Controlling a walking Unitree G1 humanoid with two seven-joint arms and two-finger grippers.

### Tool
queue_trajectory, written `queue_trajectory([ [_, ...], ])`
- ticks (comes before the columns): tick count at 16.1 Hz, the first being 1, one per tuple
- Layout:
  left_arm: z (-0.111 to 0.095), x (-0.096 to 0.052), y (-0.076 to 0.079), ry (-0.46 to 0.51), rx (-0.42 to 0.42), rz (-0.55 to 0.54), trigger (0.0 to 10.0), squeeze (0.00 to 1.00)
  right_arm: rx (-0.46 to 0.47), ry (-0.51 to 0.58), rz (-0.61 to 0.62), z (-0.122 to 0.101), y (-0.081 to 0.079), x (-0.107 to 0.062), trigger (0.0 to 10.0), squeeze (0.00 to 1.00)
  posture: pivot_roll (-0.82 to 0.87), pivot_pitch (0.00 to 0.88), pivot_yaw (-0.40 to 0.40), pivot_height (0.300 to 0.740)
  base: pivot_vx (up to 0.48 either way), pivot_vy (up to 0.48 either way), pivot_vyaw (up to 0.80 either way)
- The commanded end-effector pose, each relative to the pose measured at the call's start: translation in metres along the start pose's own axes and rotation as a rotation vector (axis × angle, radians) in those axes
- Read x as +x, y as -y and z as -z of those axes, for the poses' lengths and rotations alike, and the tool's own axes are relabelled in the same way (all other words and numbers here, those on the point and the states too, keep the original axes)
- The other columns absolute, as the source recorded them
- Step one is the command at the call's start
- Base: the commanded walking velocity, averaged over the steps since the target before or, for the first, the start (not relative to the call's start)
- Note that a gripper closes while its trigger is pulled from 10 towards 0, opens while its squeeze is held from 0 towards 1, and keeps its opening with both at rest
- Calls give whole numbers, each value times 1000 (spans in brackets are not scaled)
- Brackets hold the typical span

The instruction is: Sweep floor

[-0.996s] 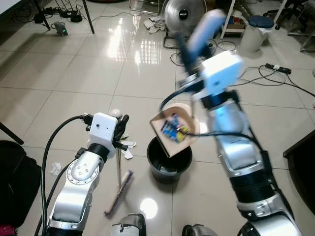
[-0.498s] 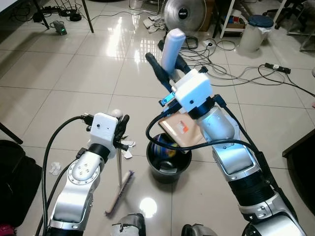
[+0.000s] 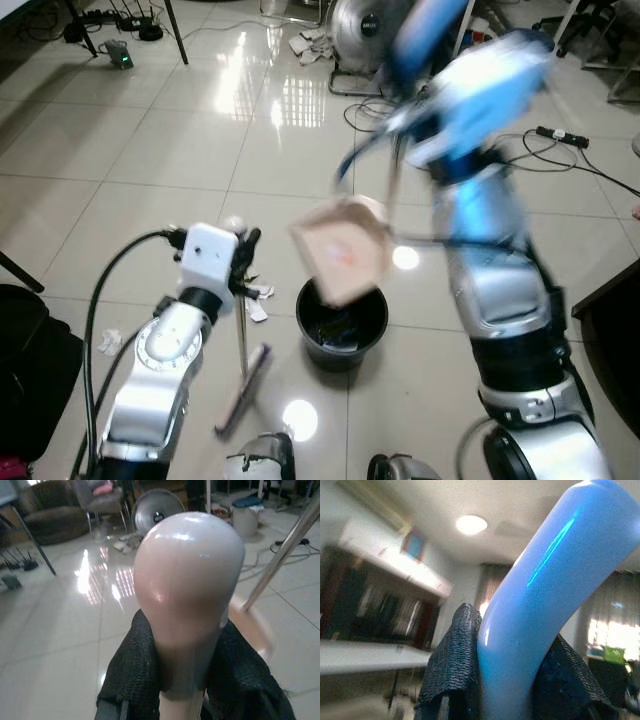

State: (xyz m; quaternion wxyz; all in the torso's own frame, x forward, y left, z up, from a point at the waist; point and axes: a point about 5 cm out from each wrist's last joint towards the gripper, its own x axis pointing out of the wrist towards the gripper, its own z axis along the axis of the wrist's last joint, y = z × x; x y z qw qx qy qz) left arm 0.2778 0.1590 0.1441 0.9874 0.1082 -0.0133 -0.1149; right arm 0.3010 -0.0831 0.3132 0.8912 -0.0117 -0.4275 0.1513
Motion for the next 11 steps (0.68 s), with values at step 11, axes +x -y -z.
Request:
queue_trajectory([
  [11,-26,-1,-40,79,138,-64,10000,0,211,-83,305,-2,25,-9,10000,0,140,112,10,740,0,209,0],
])
